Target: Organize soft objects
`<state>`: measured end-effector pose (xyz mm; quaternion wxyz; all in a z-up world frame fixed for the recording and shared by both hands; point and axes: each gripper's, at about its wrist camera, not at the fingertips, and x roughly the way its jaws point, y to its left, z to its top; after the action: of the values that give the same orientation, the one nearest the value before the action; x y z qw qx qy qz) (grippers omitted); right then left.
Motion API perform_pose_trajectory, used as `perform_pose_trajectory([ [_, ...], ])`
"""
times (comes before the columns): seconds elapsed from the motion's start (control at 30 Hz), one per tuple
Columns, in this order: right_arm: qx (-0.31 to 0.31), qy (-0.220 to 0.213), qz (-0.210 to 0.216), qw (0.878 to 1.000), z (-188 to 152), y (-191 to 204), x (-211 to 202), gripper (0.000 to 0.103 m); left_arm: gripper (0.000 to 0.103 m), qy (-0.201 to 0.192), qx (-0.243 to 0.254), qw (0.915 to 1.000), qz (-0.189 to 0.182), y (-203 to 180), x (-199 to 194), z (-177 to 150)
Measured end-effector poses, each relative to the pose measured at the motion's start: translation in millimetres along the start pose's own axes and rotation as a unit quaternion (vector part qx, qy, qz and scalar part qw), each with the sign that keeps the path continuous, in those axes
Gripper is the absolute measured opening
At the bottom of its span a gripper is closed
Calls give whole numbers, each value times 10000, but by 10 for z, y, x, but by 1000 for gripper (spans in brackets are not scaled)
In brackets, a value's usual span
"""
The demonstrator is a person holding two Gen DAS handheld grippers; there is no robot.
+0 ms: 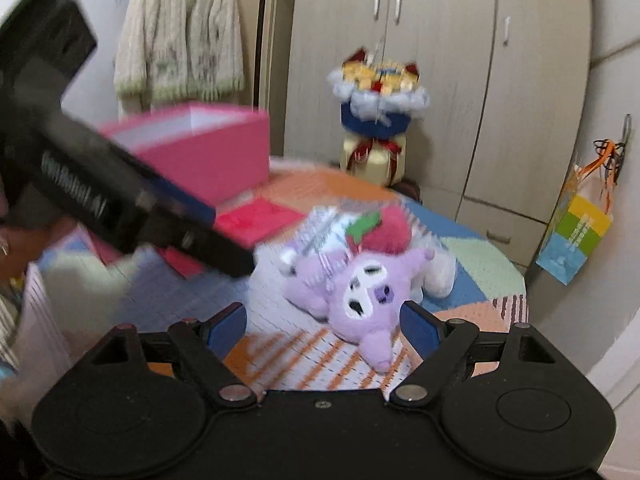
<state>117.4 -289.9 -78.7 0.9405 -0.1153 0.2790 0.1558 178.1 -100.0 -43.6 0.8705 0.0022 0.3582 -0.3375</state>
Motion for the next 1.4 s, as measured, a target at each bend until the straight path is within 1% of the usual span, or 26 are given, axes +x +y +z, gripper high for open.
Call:
perform_pose_trajectory([
  [0.07,1,160,-89,9998,4,-35,152,87,85,21,-189,9998,-61,54,132,27],
  [0.2,437,365,58,9984,39,-233,392,87,83,44,-487,9987,-162,107,356,60],
  [0.23,497,392,97,9979,42,-269,433,87,81,33,-508,9986,-136,98,408,68],
  [0.4,770,350,246,9961,48,-351,551,87,70,4,-531,9986,66,57,625,91],
  [0.53,1014,318,268,9940,44,-377,627,87,65,118,-732,9972,128,99,751,56],
  [0.57,1074,298,280,9934,39,-373,632,87,65,126,-764,9969,128,104,759,43],
  [0.7,1158,262,203,9927,28,-340,638,87,59,36,-834,9965,72,95,752,6],
  [0.77,1144,270,93,9930,16,-308,639,82,55,23,-825,9966,70,86,745,-9],
  [0.83,1198,252,-42,9925,-3,-271,632,79,48,25,-862,9963,43,86,732,-16],
  [0.93,1299,240,-214,9910,-17,-200,611,75,45,40,-824,9966,83,55,729,-37],
  [1.1,1415,250,-402,9888,-24,-129,565,69,44,54,-833,9965,88,7,706,-63],
  [1.17,1539,244,-356,9871,-20,-109,513,66,44,96,-746,9971,150,-56,644,-71],
  [1.23,1534,245,-344,9873,-20,-47,445,65,44,184,-586,9978,263,-128,579,-71],
  [1.33,1587,279,-292,9865,-43,5,352,65,44,326,-534,9977,264,-165,490,-91],
  [1.4,1734,354,-214,9840,-63,6,301,65,44,420,-551,9974,212,-174,439,-106],
])
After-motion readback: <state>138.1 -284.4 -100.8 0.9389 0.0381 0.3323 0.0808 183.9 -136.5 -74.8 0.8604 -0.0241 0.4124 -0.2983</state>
